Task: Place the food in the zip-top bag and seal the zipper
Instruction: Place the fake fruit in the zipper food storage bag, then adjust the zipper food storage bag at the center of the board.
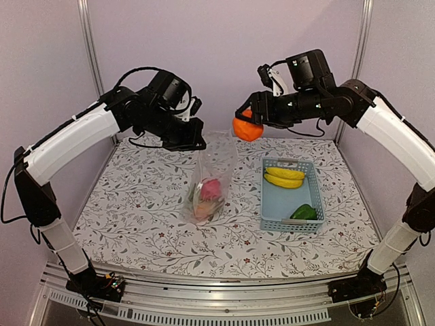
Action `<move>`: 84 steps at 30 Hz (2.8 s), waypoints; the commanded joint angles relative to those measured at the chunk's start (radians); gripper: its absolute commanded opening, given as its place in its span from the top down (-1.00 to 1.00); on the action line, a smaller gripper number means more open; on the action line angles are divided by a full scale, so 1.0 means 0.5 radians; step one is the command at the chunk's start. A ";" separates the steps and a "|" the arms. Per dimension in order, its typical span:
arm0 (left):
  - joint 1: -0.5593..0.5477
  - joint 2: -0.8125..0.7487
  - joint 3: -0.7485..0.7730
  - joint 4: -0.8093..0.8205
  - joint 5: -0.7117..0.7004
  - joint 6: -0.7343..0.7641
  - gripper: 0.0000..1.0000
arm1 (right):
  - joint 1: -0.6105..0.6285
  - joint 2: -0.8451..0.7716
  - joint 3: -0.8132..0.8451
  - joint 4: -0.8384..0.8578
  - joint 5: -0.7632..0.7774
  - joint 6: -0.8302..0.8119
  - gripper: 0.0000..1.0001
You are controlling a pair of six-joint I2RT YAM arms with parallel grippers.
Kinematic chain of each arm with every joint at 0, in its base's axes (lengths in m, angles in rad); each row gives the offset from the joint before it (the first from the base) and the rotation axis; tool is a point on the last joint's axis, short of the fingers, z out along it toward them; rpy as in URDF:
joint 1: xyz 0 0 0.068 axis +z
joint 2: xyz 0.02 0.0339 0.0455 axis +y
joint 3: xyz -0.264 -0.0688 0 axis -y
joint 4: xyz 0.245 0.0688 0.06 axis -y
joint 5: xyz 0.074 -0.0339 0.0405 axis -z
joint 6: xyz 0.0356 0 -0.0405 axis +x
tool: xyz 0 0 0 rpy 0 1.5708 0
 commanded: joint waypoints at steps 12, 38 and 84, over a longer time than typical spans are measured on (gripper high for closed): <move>0.021 -0.047 -0.044 0.042 -0.001 -0.014 1.00 | 0.196 0.391 0.098 0.293 0.050 0.039 -0.58; -0.010 0.000 0.145 -0.265 -0.004 -0.057 0.21 | 0.198 0.573 0.232 -0.259 0.283 0.237 0.79; -0.224 0.097 0.157 -0.149 -0.304 -0.047 1.00 | -0.590 -0.191 -0.619 -0.124 0.079 0.328 -0.02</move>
